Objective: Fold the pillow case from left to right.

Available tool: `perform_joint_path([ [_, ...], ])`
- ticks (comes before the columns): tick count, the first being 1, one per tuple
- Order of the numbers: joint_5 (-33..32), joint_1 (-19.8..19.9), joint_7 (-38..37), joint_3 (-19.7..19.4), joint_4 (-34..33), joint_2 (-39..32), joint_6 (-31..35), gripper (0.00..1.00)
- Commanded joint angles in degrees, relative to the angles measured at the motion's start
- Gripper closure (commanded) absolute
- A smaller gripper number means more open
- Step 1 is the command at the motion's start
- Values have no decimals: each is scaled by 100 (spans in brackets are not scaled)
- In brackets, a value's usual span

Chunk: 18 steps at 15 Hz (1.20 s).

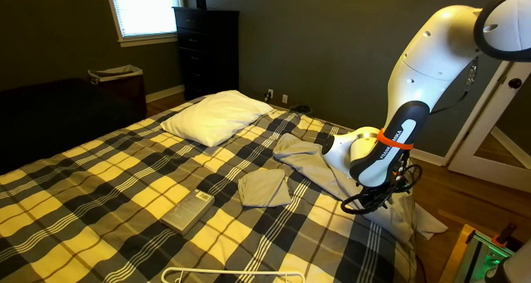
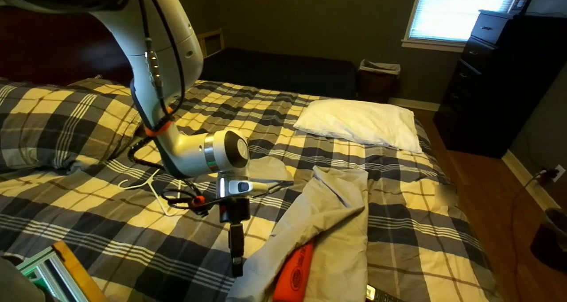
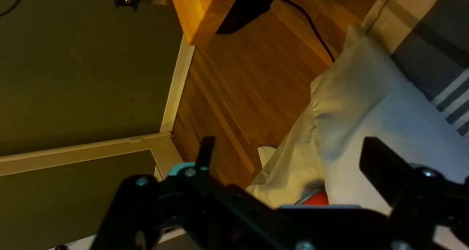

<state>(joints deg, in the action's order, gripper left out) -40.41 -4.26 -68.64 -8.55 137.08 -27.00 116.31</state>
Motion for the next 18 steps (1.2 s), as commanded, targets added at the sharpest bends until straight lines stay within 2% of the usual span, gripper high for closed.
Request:
perform_joint_path([
  [1,-214,-29,-236,-3,-87,-80,92,0],
  [5,-538,-86,-729,75,-364,-395,717,0],
  [9,-249,43,-436,251,-467,-683,1537,0],
  [13,-234,-44,-492,140,-435,-822,1986,1],
  [15,-215,-48,-490,90,-419,-858,2122,6],
  [16,-231,-58,-504,55,-411,-873,2196,12],
  [18,-254,-74,-522,-9,-410,-900,2309,13],
])
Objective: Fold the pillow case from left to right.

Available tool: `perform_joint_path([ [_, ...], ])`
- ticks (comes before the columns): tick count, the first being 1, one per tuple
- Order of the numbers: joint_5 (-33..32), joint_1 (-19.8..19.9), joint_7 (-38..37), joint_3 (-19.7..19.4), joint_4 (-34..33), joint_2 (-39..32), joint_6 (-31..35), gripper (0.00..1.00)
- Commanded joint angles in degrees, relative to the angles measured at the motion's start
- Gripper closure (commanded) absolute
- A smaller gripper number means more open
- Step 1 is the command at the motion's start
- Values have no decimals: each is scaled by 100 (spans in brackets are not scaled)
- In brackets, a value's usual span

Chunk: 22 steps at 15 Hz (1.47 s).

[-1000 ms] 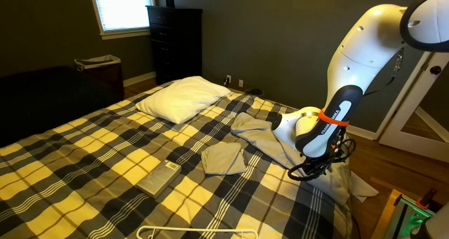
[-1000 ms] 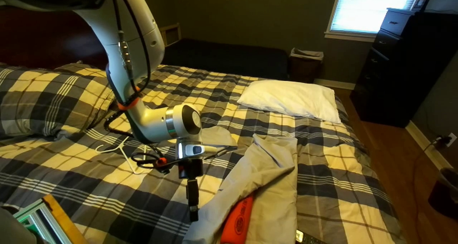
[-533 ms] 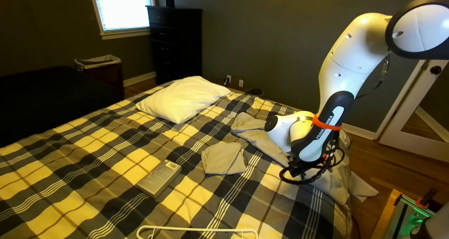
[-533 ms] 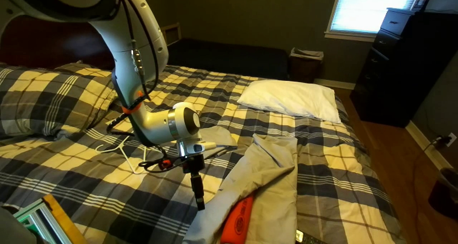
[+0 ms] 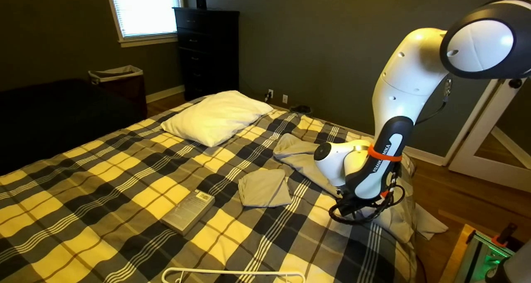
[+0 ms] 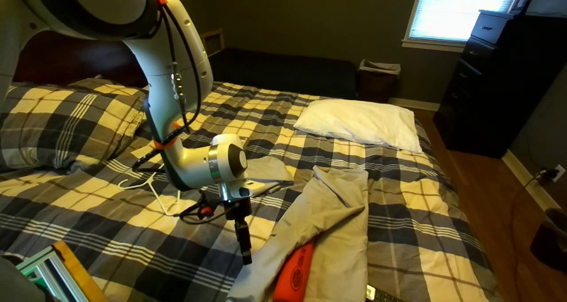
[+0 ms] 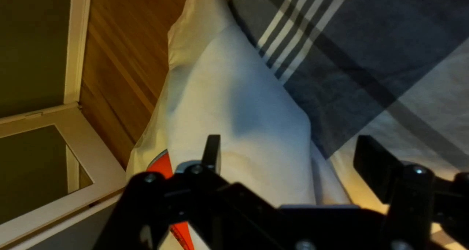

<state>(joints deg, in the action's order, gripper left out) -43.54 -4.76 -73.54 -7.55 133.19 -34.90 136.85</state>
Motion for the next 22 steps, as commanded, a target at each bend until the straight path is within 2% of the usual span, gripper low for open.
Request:
perform_joint_path([
  [1,82,-19,-15,-128,-18,-113,290,21],
  [7,182,-42,-14,-199,-32,-121,248,73],
  [9,248,-45,16,-187,-18,-93,208,88],
  [11,358,-61,91,-160,27,-20,107,99],
  [15,399,-242,86,-236,146,194,-346,100],
  [17,287,-166,151,-314,368,545,-476,100],
  [18,196,-105,118,-399,542,810,-421,100],
  [19,194,116,-55,-544,964,1372,19,100],
  [20,234,232,65,-568,1125,1595,173,100],
  [21,260,-12,2,-436,411,728,-210,100],
  [22,243,76,63,-470,527,949,-175,99],
])
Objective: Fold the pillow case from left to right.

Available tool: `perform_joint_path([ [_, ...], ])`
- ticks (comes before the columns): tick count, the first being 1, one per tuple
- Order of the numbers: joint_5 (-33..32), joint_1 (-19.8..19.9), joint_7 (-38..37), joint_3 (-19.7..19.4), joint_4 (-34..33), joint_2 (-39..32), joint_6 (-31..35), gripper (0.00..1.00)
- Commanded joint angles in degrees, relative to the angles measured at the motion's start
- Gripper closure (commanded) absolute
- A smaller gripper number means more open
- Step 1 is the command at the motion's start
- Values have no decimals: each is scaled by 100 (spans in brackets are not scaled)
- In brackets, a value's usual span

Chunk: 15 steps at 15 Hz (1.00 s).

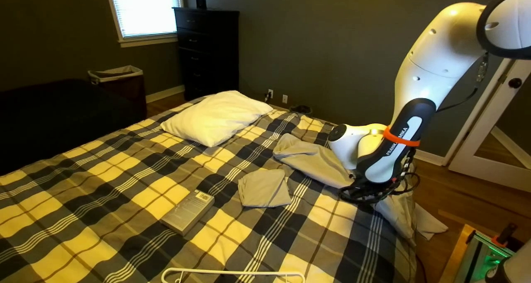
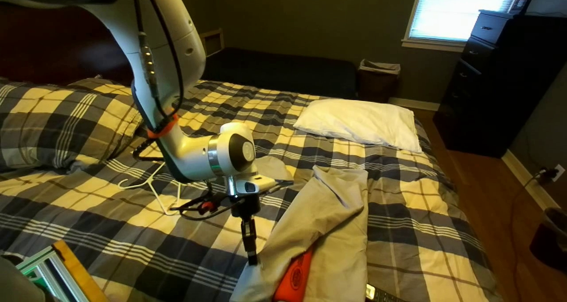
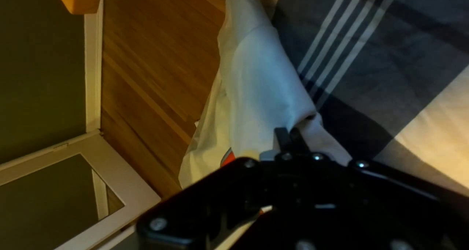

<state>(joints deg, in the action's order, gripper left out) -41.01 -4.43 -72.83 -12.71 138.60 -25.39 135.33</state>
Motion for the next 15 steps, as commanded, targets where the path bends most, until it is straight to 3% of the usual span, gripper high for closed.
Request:
perform_joint_path([
  [1,-9,78,17,47,-11,51,-29,100],
  [6,282,246,76,44,-216,-26,205,100],
  [11,1042,650,1827,406,-349,-408,1259,100],
  [13,1243,665,2350,250,-47,-134,1813,100],
  [15,1285,474,2332,-161,287,235,2015,100],
])
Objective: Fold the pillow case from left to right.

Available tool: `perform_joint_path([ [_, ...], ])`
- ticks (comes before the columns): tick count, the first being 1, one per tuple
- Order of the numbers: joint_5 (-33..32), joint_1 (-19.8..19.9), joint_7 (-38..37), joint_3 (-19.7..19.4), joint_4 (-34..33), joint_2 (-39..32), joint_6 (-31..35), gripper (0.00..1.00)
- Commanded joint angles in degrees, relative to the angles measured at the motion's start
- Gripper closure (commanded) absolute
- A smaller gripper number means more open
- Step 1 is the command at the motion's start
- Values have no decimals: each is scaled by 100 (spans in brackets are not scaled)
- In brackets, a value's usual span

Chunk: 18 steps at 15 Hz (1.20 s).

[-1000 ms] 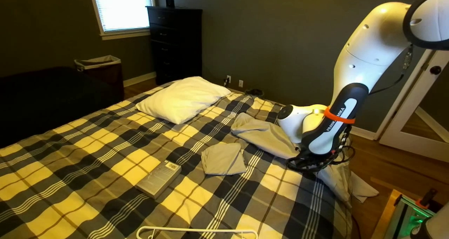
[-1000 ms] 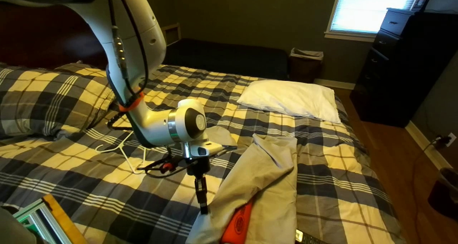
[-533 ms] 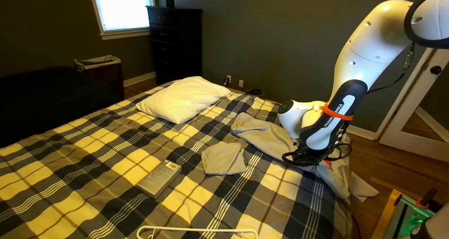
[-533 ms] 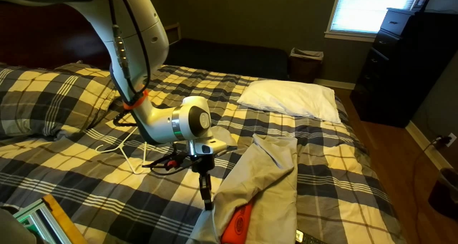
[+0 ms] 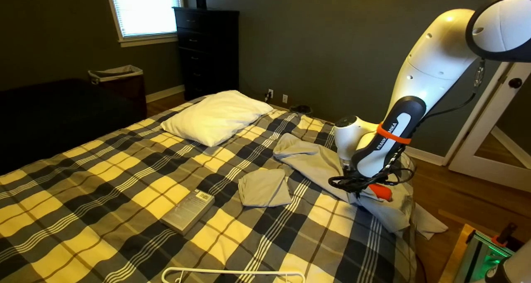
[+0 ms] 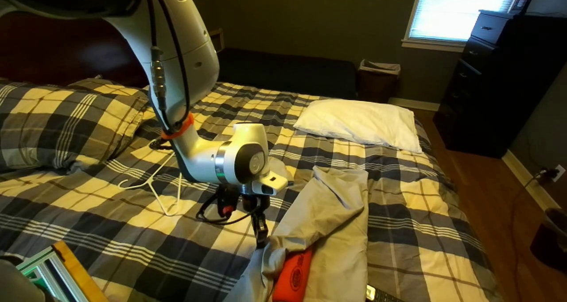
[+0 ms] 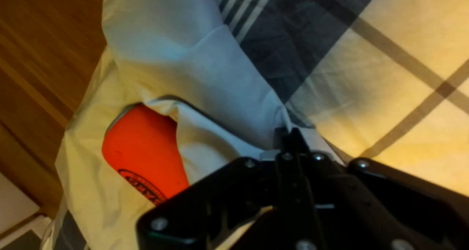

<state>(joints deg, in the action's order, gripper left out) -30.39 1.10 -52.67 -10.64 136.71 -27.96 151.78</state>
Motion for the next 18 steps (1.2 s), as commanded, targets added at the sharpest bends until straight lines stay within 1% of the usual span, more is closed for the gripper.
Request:
perform_joint_path([
  [1,217,-162,233,-555,587,619,384,100],
  [3,151,-237,107,-889,846,978,274,100],
  [5,-140,-334,-129,-1281,1050,1350,198,100],
  [7,-423,-307,-490,-1625,1155,1656,232,100],
  [8,-515,-191,-654,-1712,1196,1765,362,100],
  [11,-924,85,-1437,-1871,1195,2071,387,100],
  [12,-1011,191,-1598,-1832,1157,2126,293,100],
  [14,-983,394,-1728,-1661,1076,2128,81,100],
  [15,-833,477,-1643,-1561,1046,2087,7,74],
  [16,-725,519,-1601,-1468,995,2014,-152,72],
  [17,-704,559,-1649,-1413,980,1985,-241,66],
  [18,-708,593,-1799,-1377,973,1990,-319,58],
])
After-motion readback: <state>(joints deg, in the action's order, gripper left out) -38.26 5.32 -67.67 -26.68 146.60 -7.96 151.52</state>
